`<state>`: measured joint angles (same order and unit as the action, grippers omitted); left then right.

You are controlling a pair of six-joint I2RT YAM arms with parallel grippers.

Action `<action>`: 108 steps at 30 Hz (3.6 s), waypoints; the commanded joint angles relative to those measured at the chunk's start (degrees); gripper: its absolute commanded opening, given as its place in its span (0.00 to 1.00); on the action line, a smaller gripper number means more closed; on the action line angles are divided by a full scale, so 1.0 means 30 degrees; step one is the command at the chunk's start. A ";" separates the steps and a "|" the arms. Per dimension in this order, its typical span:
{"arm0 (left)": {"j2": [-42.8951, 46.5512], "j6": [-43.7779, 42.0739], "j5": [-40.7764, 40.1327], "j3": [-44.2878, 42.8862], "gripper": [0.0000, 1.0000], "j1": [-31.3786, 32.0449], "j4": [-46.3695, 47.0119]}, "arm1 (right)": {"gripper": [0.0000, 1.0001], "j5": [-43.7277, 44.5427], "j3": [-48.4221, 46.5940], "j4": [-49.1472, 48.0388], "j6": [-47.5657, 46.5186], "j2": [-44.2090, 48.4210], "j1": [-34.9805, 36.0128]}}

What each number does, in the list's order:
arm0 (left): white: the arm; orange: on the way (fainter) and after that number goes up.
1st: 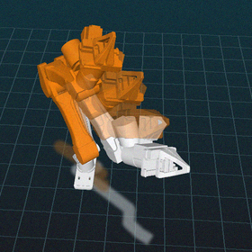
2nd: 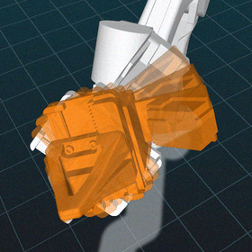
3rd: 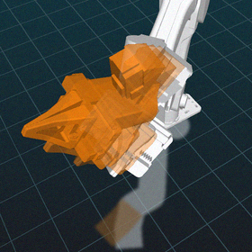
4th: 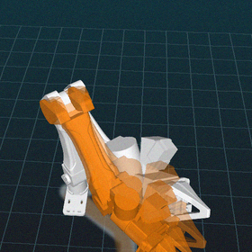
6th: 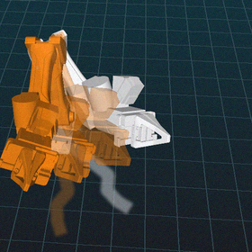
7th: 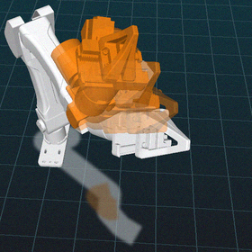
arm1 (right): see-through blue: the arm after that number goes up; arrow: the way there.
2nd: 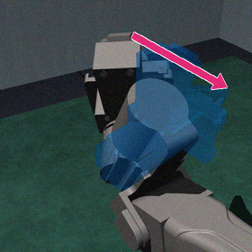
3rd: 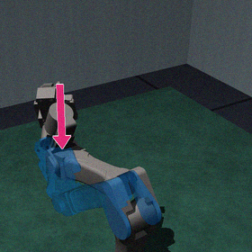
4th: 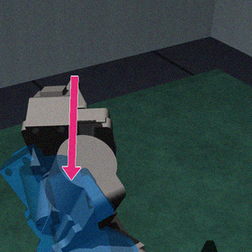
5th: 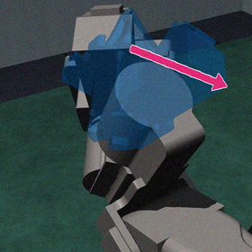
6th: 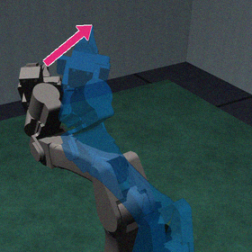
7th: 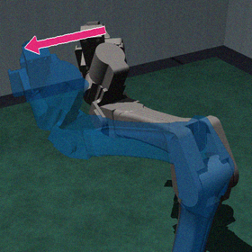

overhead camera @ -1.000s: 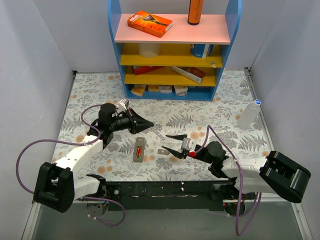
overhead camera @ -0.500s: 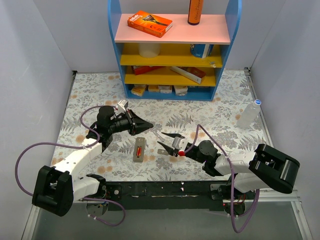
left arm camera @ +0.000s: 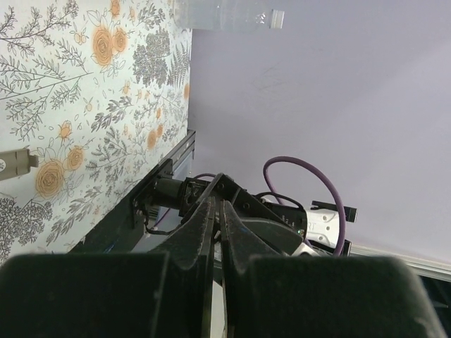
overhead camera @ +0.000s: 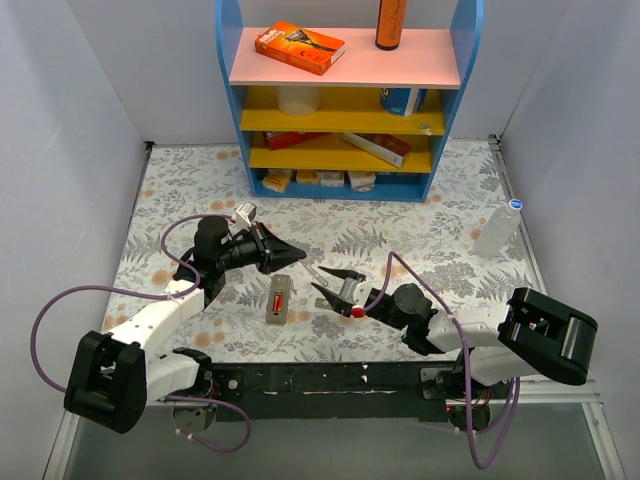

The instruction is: Unload the batteries from the remote control

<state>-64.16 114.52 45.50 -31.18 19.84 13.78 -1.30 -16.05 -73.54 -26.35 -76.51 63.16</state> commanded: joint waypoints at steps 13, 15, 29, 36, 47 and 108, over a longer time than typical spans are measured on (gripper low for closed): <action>0.0381 0.4219 -0.0165 0.0871 0.00 -0.0049 0.1061 | 0.33 0.1924 -0.0860 -0.8710 -0.0827 -0.0454 0.0950; 0.0410 0.3987 -0.0223 0.0842 0.00 -0.0049 0.0799 | 0.19 0.2219 -0.0831 -0.8914 -0.0914 -0.0483 0.1008; 0.0264 0.3194 -0.1044 0.1311 0.00 -0.0049 0.0065 | 0.24 0.3217 -0.1035 -0.6982 0.0373 0.0016 0.1067; 0.0323 0.3252 -0.1131 0.1428 0.00 -0.0078 -0.0053 | 0.34 0.3129 -0.1416 -0.7011 0.0638 -0.0365 0.1038; 0.0117 0.2903 -0.1131 0.1428 0.00 -0.0049 0.0065 | 0.01 0.2923 -0.1358 -0.6836 0.0462 -0.0396 0.1067; -0.7499 -1.2949 0.1181 -0.1062 0.56 -0.5938 -0.9867 | 0.01 -0.2026 -1.9551 3.4034 -0.5044 -0.4789 0.0950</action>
<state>-86.76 76.27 46.52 -35.09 2.35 -17.34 -4.51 -71.53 27.88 -38.37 -90.32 65.98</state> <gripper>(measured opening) 0.582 0.211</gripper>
